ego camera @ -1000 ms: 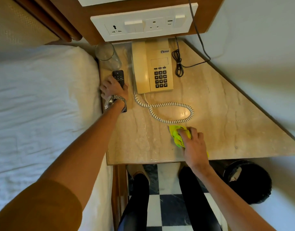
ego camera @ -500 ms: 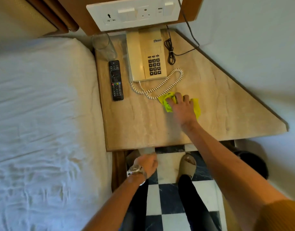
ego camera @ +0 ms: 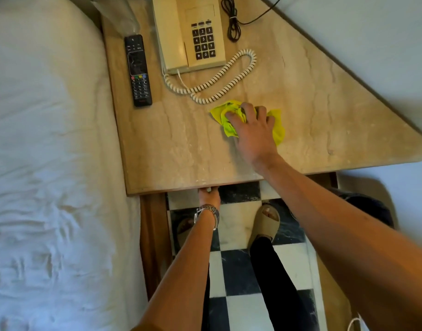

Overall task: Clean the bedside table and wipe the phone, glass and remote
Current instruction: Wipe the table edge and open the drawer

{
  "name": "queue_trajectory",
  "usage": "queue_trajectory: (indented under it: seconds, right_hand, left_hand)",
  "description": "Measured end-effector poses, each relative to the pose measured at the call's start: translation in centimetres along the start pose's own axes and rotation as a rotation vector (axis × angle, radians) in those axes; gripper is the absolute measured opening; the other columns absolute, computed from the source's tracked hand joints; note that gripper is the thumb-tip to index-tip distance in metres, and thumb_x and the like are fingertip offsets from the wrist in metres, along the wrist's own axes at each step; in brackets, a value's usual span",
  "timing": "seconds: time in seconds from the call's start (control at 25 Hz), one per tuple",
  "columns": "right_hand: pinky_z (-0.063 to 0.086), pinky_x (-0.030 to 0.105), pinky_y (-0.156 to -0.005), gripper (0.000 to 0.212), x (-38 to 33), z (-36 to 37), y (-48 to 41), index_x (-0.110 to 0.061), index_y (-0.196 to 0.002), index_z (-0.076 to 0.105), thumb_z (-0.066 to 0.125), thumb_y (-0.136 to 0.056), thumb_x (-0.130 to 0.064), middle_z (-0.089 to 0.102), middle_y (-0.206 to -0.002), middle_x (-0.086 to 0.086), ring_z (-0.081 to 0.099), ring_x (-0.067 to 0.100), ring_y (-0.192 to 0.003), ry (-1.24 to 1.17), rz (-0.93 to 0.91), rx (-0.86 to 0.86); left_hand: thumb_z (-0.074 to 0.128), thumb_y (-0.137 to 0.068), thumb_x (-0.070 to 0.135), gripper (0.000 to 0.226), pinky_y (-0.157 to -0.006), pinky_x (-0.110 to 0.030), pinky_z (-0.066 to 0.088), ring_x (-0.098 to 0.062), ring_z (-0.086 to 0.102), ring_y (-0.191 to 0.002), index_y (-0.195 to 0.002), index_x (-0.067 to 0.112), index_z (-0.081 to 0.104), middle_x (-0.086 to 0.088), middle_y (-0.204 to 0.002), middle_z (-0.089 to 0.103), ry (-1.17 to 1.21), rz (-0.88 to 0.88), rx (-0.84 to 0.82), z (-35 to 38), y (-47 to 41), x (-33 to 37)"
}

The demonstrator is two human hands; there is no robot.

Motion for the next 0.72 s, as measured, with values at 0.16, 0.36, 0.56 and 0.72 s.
queue_trajectory:
  seconds: [0.16, 0.36, 0.56, 0.72]
  right_hand:
    - [0.035, 0.054, -0.100, 0.051, -0.3, -0.2, 0.0, -0.029, -0.146, 0.045, 0.055, -0.097, -0.018, 0.033, -0.155, 0.013, 0.035, 0.043, -0.134, 0.014, -0.005, 0.065]
    - [0.037, 0.055, -0.099, 0.052, -0.9, 0.2, 1.0, -0.028, -0.143, 0.046, 0.056, -0.095, -0.014, 0.036, -0.153, 0.015, 0.037, 0.044, -0.133, 0.010, 0.005, 0.073]
    - [0.039, 0.056, -0.097, 0.059, -2.6, 1.5, 6.0, -0.027, -0.145, 0.045, 0.064, -0.091, -0.012, 0.037, -0.150, 0.014, 0.039, 0.044, -0.130, -0.005, -0.052, -0.012]
    - [0.046, 0.051, -0.094, 0.055, -3.7, 0.5, 11.3, -0.023, -0.141, 0.050, 0.066, -0.090, -0.013, 0.044, -0.142, 0.014, 0.047, 0.039, -0.120, -0.189, -0.109, -0.003]
  left_hand:
    - [0.047, -0.106, 0.029, 0.029, -0.091, -0.042, 0.055, -0.032, 0.063, -0.111, -0.118, 0.008, 0.065, -0.016, -0.119, 0.068, -0.111, 0.091, -0.114, 1.4, -1.4, -0.1]
    - [0.047, -0.106, 0.032, 0.021, -0.088, -0.035, 0.048, -0.026, 0.063, -0.094, -0.096, 0.020, 0.061, -0.006, -0.102, 0.069, -0.184, 0.129, -0.119, 1.2, -1.7, -2.4]
    - [0.042, -0.107, 0.040, 0.035, -0.072, -0.038, 0.052, -0.023, 0.061, -0.069, -0.097, 0.011, 0.060, -0.009, -0.079, 0.059, -0.503, -0.028, -0.167, -0.5, 2.8, -10.7]
    - [0.045, -0.104, 0.048, 0.042, -0.090, -0.045, 0.059, -0.031, 0.070, -0.103, -0.124, 0.013, 0.058, -0.012, -0.113, 0.070, -0.887, -0.014, -0.227, -3.0, 8.3, -9.6]
Point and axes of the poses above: each hand's wrist, its own y-axis away from the middle knuckle, its own z-axis out of the palm, x = y × z, the point moved 9 cm from there along -y, towards the middle knuckle
